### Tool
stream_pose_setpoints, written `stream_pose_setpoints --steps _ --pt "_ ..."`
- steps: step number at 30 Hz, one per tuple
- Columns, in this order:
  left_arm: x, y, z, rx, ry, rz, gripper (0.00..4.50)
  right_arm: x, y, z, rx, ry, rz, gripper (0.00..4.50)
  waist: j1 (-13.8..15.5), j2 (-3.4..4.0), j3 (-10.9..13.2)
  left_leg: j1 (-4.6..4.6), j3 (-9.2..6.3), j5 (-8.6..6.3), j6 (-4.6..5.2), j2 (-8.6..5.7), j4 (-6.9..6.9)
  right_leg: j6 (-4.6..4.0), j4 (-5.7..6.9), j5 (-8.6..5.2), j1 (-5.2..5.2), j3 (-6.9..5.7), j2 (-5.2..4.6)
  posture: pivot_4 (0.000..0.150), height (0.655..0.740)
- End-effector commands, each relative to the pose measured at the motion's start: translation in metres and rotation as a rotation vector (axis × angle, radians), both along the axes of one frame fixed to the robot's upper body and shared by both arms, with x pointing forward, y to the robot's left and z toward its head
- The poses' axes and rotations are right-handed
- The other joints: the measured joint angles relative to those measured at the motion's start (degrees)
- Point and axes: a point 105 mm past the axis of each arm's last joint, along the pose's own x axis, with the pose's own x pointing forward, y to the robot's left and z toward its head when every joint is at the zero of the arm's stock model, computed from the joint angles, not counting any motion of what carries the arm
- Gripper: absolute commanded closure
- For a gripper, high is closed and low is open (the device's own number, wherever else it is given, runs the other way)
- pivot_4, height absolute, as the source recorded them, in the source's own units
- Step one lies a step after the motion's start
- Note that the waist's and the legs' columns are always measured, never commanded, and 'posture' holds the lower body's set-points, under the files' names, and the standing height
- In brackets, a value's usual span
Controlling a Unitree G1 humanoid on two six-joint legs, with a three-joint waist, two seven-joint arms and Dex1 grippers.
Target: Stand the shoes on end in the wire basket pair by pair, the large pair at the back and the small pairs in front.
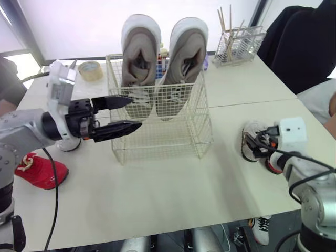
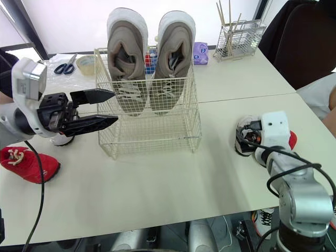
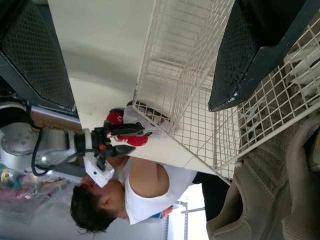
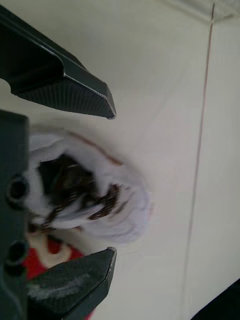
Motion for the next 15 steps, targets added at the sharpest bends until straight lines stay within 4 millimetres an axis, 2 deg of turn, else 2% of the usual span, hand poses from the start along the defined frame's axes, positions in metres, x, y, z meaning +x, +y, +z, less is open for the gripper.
stream_pose_setpoints --steps 1,6,9,15 --pt "-0.003 -0.003 0.006 0.004 -0.048 -0.008 0.07 -0.010 -0.001 0.005 0.005 -0.038 -0.032 0.00 0.0 0.00 0.0 0.04 0.00 0.00 0.00 0.01 -0.01 0.00 0.00 0.00 0.03 0.00 0.01 0.150 0.7400" --pt "-0.001 -0.003 0.007 0.006 -0.063 0.012 0.07 -0.009 0.003 -0.022 0.138 0.043 -0.066 0.00 0.0 0.01 0.0 0.33 0.00 -0.10 0.18 0.01 -0.02 -0.01 -0.02 -0.01 0.33 0.00 0.01 0.150 0.7400" --pt "-0.001 -0.003 0.007 0.006 -0.067 0.019 0.07 -0.004 0.001 -0.028 0.169 0.056 -0.093 0.00 0.1 0.02 0.0 0.77 -0.01 -0.23 0.39 0.01 -0.15 -0.16 -0.21 -0.10 0.77 -0.01 0.01 0.150 0.7400" --pt "0.001 -0.005 0.007 0.006 -0.079 0.038 0.07 0.010 0.004 -0.034 0.172 0.075 -0.094 0.00 0.0 0.02 0.0 0.78 0.00 -0.22 0.36 0.00 -0.24 -0.10 -0.27 -0.07 0.76 -0.01 0.00 0.150 0.7400"
